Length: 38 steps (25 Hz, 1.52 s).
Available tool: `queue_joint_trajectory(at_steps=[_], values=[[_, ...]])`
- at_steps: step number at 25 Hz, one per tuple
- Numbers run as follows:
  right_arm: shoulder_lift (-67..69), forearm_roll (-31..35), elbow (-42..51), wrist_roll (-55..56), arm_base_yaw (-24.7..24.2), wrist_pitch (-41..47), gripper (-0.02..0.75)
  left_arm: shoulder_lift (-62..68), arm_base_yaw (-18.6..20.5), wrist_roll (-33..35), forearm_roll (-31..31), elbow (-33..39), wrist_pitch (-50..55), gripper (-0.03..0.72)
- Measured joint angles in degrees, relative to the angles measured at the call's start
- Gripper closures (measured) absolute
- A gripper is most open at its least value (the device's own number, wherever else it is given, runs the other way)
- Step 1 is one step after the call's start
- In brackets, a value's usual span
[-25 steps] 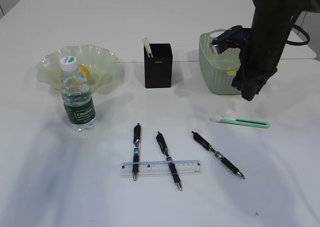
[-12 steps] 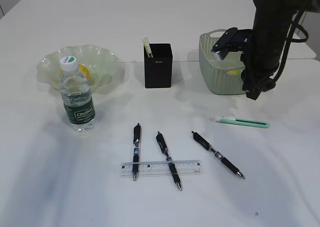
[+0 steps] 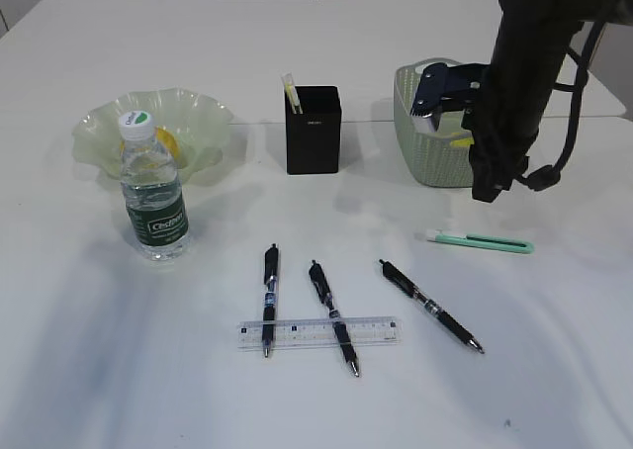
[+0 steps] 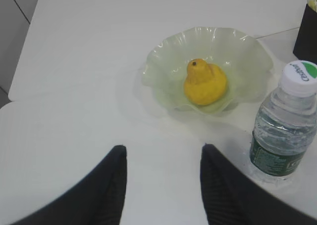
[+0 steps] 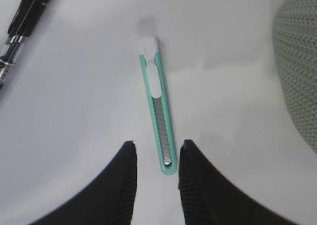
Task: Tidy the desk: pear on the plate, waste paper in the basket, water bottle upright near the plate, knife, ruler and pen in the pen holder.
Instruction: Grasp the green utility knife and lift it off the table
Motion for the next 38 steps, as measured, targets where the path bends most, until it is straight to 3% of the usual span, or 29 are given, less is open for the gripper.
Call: queue_joint_trajectory(at_steps=[16, 28, 38], values=[[0.0, 1.58, 0.0, -0.33, 0.0, 0.0, 0.517, 0.0, 0.0, 0.0, 0.0, 0.0, 0.0, 0.347], [0.0, 1.48, 0.0, 2.97, 0.0, 0.0, 0.377, 0.0, 0.0, 0.0, 0.0, 0.0, 0.0, 0.347], [0.0, -0.03, 0.0, 3.52, 0.0, 0.0, 0.368, 0.0, 0.0, 0.0, 0.0, 0.0, 0.0, 0.347]])
